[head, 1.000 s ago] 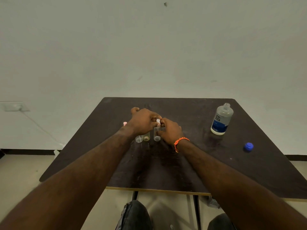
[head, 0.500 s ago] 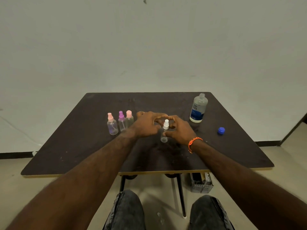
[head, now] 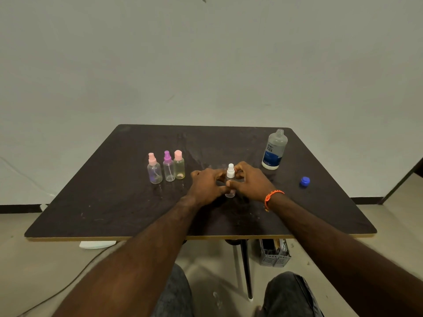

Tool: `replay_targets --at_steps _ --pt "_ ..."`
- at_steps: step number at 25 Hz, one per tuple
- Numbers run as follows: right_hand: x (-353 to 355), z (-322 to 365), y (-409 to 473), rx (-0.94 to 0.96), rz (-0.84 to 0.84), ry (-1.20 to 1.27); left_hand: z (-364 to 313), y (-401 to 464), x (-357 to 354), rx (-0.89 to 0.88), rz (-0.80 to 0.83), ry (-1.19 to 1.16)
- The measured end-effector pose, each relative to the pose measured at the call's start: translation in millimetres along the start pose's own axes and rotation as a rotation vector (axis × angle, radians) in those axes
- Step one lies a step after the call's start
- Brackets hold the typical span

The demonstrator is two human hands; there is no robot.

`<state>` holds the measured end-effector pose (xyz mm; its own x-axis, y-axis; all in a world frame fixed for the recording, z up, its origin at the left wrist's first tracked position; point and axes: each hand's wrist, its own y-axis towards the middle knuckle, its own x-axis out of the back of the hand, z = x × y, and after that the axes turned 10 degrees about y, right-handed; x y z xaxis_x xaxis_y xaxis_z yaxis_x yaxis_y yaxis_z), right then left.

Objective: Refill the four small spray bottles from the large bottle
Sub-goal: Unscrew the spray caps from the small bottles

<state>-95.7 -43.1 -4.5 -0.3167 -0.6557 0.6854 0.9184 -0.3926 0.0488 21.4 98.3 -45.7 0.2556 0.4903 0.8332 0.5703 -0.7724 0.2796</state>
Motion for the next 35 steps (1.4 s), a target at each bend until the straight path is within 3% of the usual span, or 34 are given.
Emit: replay_targets --at_steps 2,6,17,24,31,33,35 --pt "6.6 2.0 -0.9 0.036 0.038 -0.054 3.5 0.4 -9.3 0.012 -0.009 -0.033" --pt "22.3 17.4 6.4 0.076 -0.082 -0.113 7.0 2.4 -16.1 0.058 -0.02 0.012" --pt "42.7 39.2 18.4 0.142 0.227 -0.3 -0.5 2.5 -11.5 0.098 -0.007 0.045" --pt "30.6 44.9 26.7 0.129 0.11 -0.445 -4.6 1.6 -9.4 0.135 0.013 0.052" --pt "37.4 40.3 9.8 0.262 0.293 -0.37 -3.9 1.3 -8.1 0.146 0.044 0.042" --pt "39.9 39.4 10.4 0.261 0.218 -0.31 -4.7 1.0 -7.4 0.138 0.039 0.04" --pt "40.9 39.8 17.4 0.218 0.12 -0.405 -5.8 0.7 -6.8 0.136 0.033 0.044"
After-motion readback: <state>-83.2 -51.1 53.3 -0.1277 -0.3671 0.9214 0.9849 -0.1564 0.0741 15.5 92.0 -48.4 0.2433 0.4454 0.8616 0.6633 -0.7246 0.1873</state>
